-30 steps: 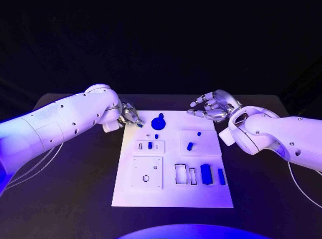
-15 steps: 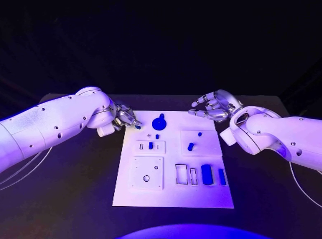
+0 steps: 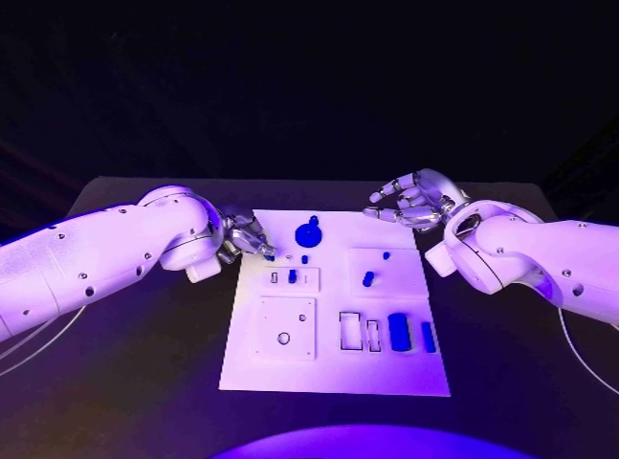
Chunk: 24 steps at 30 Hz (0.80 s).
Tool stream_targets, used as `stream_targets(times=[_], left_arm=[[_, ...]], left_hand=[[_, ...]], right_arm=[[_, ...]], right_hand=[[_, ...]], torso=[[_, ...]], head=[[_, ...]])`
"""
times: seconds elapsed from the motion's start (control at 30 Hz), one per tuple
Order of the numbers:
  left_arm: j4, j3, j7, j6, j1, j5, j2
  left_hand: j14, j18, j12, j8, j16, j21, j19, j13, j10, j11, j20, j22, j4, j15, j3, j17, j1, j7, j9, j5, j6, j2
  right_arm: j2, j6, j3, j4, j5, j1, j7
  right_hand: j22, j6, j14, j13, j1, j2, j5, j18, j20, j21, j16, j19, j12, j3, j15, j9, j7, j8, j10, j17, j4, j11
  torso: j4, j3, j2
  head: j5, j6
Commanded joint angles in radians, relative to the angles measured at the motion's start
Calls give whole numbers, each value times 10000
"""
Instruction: Assemble the parts on the task board
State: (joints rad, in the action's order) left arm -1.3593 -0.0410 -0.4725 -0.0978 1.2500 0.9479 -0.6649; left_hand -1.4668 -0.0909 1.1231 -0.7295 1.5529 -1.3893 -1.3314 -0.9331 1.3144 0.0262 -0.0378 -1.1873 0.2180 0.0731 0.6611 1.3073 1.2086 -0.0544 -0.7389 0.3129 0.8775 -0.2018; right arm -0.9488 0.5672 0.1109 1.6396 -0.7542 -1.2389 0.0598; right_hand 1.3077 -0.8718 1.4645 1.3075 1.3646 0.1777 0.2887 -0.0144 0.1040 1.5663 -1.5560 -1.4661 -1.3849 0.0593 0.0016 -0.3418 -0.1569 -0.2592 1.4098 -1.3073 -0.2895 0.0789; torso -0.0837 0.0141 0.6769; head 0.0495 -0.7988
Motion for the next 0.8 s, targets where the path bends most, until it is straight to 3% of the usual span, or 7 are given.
stream_targets(times=[0.03,0.33,0.8], left_arm=[[-246,-1,-9,509,-79,736,-61],[-577,-75,-190,481,-276,1169,-127],[-610,-177,-270,250,-372,1545,-39]], left_hand=[[-930,68,117,-62,4,-61,-91,-66,118,7,24,-45,-1463,58,1615,2272,-130,77,-124,70,154,-23],[-921,81,202,-113,-14,-92,-136,-146,219,39,50,-107,-1499,86,1759,2236,-251,112,-145,73,209,-77],[-926,91,234,-155,-8,-111,-165,-165,270,58,66,-148,-1480,101,1832,2248,-375,136,-163,47,248,-83]], right_arm=[[1,-191,4,24,-52,14,-67],[12,-226,10,32,-52,39,-59],[29,-252,12,26,-52,57,-64]], right_hand=[[2631,-29,956,960,32,-103,13,144,15,45,62,-1047,44,-86,-7,-9,3,-68,-47,-2228,-5,-47],[2631,-29,956,960,32,-103,13,144,15,45,62,-1047,44,-86,-7,-9,3,-68,-47,-2228,-5,-47],[2631,-29,956,960,32,-103,13,144,15,45,62,-1047,44,-86,-7,-9,3,-68,-47,-2228,-5,-47]], torso=[[-24,1,-24],[5,-1,-7],[6,-7,6]], head=[[0,-40],[-57,-44],[-74,-83]])
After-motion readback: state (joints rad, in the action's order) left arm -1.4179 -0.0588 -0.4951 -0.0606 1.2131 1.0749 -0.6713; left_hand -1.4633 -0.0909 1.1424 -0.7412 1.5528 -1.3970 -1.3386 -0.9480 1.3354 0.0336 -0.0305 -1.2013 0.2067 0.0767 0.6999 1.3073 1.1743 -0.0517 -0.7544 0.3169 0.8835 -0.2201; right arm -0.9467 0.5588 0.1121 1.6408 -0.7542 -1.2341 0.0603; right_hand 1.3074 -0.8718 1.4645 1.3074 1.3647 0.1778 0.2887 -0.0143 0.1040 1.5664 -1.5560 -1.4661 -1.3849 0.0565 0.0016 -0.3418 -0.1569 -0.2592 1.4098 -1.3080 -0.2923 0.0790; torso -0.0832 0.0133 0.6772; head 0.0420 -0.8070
